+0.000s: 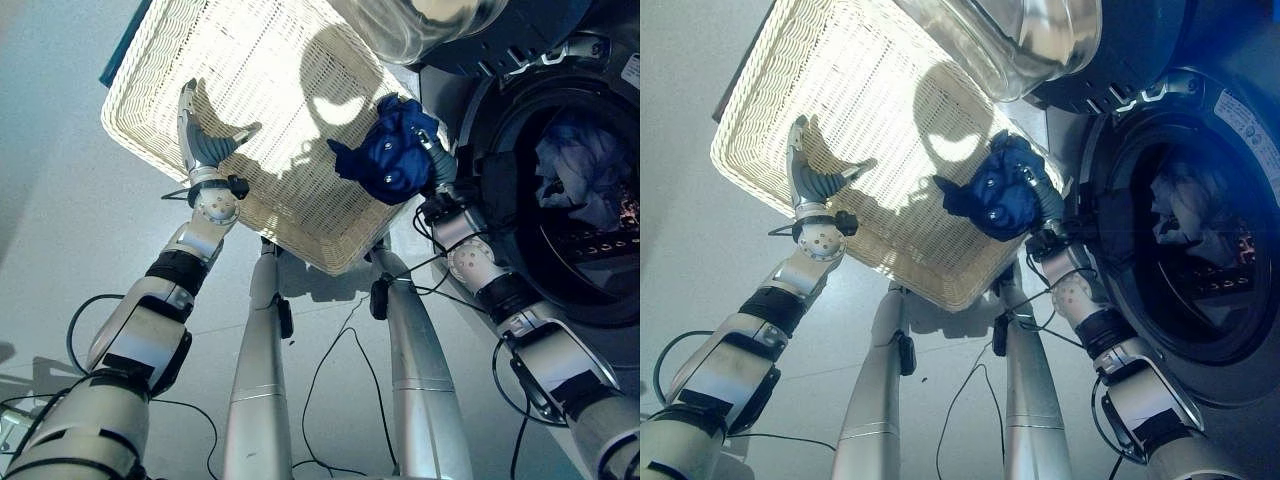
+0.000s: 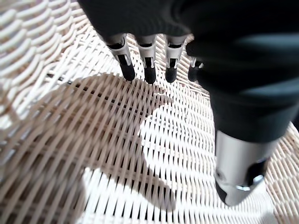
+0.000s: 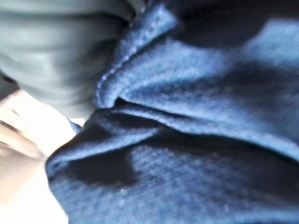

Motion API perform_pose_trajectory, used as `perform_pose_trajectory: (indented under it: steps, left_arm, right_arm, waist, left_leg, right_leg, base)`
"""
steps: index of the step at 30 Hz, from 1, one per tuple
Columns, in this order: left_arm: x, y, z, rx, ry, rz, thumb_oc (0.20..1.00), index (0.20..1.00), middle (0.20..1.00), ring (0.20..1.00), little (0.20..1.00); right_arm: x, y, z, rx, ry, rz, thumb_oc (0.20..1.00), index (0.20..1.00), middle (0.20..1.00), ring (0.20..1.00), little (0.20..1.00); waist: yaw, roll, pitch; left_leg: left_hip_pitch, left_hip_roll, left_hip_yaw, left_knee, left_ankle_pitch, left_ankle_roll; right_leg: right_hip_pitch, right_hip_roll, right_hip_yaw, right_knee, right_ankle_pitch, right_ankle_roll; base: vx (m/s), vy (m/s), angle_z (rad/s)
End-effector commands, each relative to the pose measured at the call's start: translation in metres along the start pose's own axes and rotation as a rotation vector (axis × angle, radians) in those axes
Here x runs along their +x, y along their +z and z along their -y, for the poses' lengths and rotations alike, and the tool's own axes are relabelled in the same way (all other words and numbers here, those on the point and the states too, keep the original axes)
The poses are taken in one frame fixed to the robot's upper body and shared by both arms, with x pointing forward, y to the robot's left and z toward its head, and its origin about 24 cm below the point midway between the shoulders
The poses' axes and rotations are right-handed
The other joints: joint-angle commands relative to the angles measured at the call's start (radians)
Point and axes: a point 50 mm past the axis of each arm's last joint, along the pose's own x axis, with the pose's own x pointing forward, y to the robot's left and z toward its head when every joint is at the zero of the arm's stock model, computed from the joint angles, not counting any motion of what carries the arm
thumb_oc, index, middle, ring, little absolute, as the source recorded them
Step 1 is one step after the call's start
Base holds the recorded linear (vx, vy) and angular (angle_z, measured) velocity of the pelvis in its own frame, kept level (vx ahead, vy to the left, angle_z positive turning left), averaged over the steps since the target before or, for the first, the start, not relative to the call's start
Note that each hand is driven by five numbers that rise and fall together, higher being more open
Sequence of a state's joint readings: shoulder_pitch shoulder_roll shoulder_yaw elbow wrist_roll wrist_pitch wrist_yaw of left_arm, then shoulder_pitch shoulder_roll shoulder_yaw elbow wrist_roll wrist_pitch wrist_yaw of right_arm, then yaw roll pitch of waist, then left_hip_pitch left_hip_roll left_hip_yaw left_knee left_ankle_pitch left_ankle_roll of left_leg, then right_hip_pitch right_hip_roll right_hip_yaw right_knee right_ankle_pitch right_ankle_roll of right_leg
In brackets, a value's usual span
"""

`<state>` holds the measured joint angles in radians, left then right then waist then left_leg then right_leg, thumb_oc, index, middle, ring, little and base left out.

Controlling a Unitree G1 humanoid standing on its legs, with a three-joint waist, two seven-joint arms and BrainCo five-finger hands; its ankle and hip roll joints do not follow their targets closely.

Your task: Put the clothes into the washing machine.

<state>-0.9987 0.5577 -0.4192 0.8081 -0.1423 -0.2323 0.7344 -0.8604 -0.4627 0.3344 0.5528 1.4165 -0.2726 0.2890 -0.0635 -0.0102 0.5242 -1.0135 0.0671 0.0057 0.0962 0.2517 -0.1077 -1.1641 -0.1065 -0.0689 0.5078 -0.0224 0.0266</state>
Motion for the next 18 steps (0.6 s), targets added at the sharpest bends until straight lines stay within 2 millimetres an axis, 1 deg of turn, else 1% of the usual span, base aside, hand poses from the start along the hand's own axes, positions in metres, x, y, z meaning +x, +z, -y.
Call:
perform_pose_trajectory:
  steps: [1,2,5,6,7,8,9,10,11,12,13,14,15,16,17,18]
  left_arm:
    - [0.012,0.007,-0.016,-0.033,0.052,0.048,1.0,1.0,1.0,1.0,1.0]
    - [0.012,0.006,-0.018,-0.03,0.054,0.047,1.0,1.0,1.0,1.0,1.0]
    - [0.014,0.003,-0.021,-0.029,0.061,0.044,1.0,1.0,1.0,1.0,1.0]
    - [0.013,0.001,-0.023,-0.028,0.064,0.043,1.0,1.0,1.0,1.0,1.0]
    - [0.013,-0.002,-0.026,-0.028,0.068,0.042,1.0,1.0,1.0,1.0,1.0]
    - [0.012,-0.004,-0.026,-0.027,0.068,0.041,1.0,1.0,1.0,1.0,1.0]
    - [0.011,-0.004,-0.026,-0.027,0.07,0.041,1.0,1.0,1.0,1.0,1.0]
    - [0.01,-0.006,-0.026,-0.029,0.076,0.042,1.0,1.0,1.0,1.0,1.0]
    - [0.009,-0.006,-0.026,-0.028,0.075,0.041,1.0,1.0,1.0,1.0,1.0]
    - [0.008,-0.007,-0.026,-0.027,0.077,0.04,1.0,1.0,1.0,1.0,1.0]
    - [0.008,-0.008,-0.026,-0.029,0.084,0.037,1.0,1.0,1.0,1.0,1.0]
    - [0.007,-0.009,-0.025,-0.029,0.084,0.036,1.0,1.0,1.0,1.0,1.0]
    - [0.009,-0.007,-0.025,-0.032,0.088,0.041,1.0,1.0,1.0,1.0,1.0]
    - [0.008,-0.007,-0.024,-0.032,0.089,0.041,1.0,1.0,1.0,1.0,1.0]
    - [0.006,-0.009,-0.022,-0.03,0.083,0.035,1.0,1.0,1.0,1.0,1.0]
    - [0.006,-0.008,-0.02,-0.033,0.081,0.037,1.0,1.0,1.0,1.0,1.0]
  right_arm:
    - [-0.002,0.042,-0.004,0.065,0.085,0.225,0.2,0.2,0.2,0.2,0.2]
    - [-0.006,0.05,0.004,0.085,0.048,0.272,0.2,0.2,0.2,0.2,0.2]
    - [-0.013,0.063,0.021,0.132,-0.043,0.355,0.2,0.2,0.2,0.2,0.2]
    - [-0.018,0.068,0.031,0.144,-0.088,0.385,0.2,0.2,0.2,0.2,0.2]
    - [-0.027,0.073,0.047,0.185,-0.185,0.434,0.2,0.2,0.2,0.2,0.2]
    - [-0.034,0.074,0.056,0.198,-0.241,0.456,0.2,0.2,0.2,0.2,0.2]
    - [-0.037,0.074,0.061,0.202,-0.263,0.458,0.2,0.2,0.2,0.2,0.2]
    - [-0.049,0.078,0.077,0.231,-0.364,0.508,0.2,0.2,0.2,0.2,0.2]
    - [-0.053,0.078,0.08,0.233,-0.388,0.519,0.2,0.2,0.2,0.2,0.2]
    - [-0.06,0.079,0.088,0.234,-0.447,0.535,0.2,0.2,0.2,0.2,0.2]
    - [-0.071,0.081,0.101,0.258,-0.548,0.566,0.2,0.2,0.2,0.2,0.2]
    - [-0.074,0.08,0.103,0.257,-0.567,0.567,0.2,0.2,0.2,0.2,0.2]
    - [-0.074,0.081,0.105,0.259,-0.587,0.57,0.2,0.2,0.2,0.2,0.2]
    - [-0.083,0.082,0.114,0.256,-0.672,0.576,0.2,0.2,0.2,0.2,0.2]
    - [-0.091,0.079,0.122,0.245,-0.752,0.554,0.2,0.2,0.2,0.2,0.2]
    - [-0.096,0.078,0.129,0.218,-0.855,0.509,0.2,0.2,0.2,0.2,0.2]
  waist:
    - [-0.009,-0.006,-0.004]
    - [-0.011,-0.008,-0.004]
    - [-0.016,-0.011,-0.004]
    - [-0.018,-0.013,-0.004]
    - [-0.021,-0.014,-0.004]
    - [-0.023,-0.013,-0.004]
    - [-0.024,-0.013,-0.004]
    - [-0.028,-0.012,-0.004]
    - [-0.028,-0.012,-0.004]
    - [-0.028,-0.011,-0.004]
    - [-0.031,-0.009,-0.004]
    - [-0.031,-0.008,-0.004]
    - [-0.033,-0.008,-0.004]
    - [-0.032,-0.006,-0.004]
    - [-0.03,-0.002,-0.004]
    - [-0.027,0.002,-0.004]
  left_leg:
    - [0.005,-0.05,0.032,0.099,-0.114,-0.019]
    - [0.005,-0.048,0.033,0.102,-0.117,-0.02]
    - [0.007,-0.046,0.035,0.102,-0.12,-0.021]
    - [0.007,-0.044,0.036,0.104,-0.122,-0.022]
    - [0.006,-0.04,0.037,0.105,-0.124,-0.023]
    - [0.007,-0.039,0.038,0.104,-0.125,-0.024]
    - [0.007,-0.038,0.039,0.103,-0.125,-0.024]
    - [0.004,-0.036,0.041,0.101,-0.125,-0.023]
    - [0.005,-0.036,0.042,0.102,-0.127,-0.023]
    - [0.005,-0.035,0.043,0.102,-0.128,-0.023]
    - [0.001,-0.034,0.044,0.104,-0.128,-0.023]
    - [0.003,-0.034,0.045,0.104,-0.129,-0.023]
    - [-0.008,-0.034,0.047,0.101,-0.119,-0.022]
    - [-0.01,-0.035,0.047,0.103,-0.12,-0.021]
    - [0.0,-0.033,0.048,0.107,-0.13,-0.021]
    - [-0.004,-0.035,0.049,0.108,-0.128,-0.02]
  right_leg:
    - [0.103,0.034,-0.029,-0.283,0.208,0.131]
    - [0.104,0.032,-0.029,-0.285,0.21,0.133]
    - [0.109,0.032,-0.029,-0.29,0.212,0.135]
    - [0.109,0.031,-0.029,-0.29,0.213,0.136]
    - [0.108,0.03,-0.028,-0.289,0.214,0.137]
    - [0.109,0.03,-0.027,-0.291,0.215,0.137]
    - [0.109,0.031,-0.026,-0.292,0.216,0.137]
    - [0.105,0.03,-0.023,-0.297,0.219,0.136]
    - [0.106,0.03,-0.022,-0.297,0.218,0.136]
    - [0.107,0.03,-0.021,-0.298,0.219,0.136]
    - [0.103,0.031,-0.018,-0.298,0.221,0.135]
    - [0.105,0.031,-0.018,-0.299,0.22,0.135]
    - [0.094,0.03,-0.017,-0.303,0.231,0.133]
    - [0.092,0.029,-0.016,-0.303,0.231,0.132]
    - [0.103,0.03,-0.015,-0.3,0.222,0.134]
    - [0.099,0.029,-0.015,-0.3,0.225,0.132]
  base:
    - [0.0,0.0,0.0]
    - [0.0,0.0,0.0]
    - [0.0,0.0,0.0]
    - [0.0,0.0,0.0]
    - [0.0,0.0,0.0]
    - [0.0,0.0,0.0]
    - [0.0,0.022,-0.03]
    - [0.01,0.017,-0.04]
    - [0.01,0.011,-0.07]
    - [0.02,0.005,-0.06]
    - [0.01,0.006,-0.05]
    - [0.0,0.009,-0.04]
    - [0.0,0.003,-0.04]
    - [0.01,-0.003,-0.04]
    - [0.03,-0.009,-0.05]
    - [0.01,-0.008,-0.04]
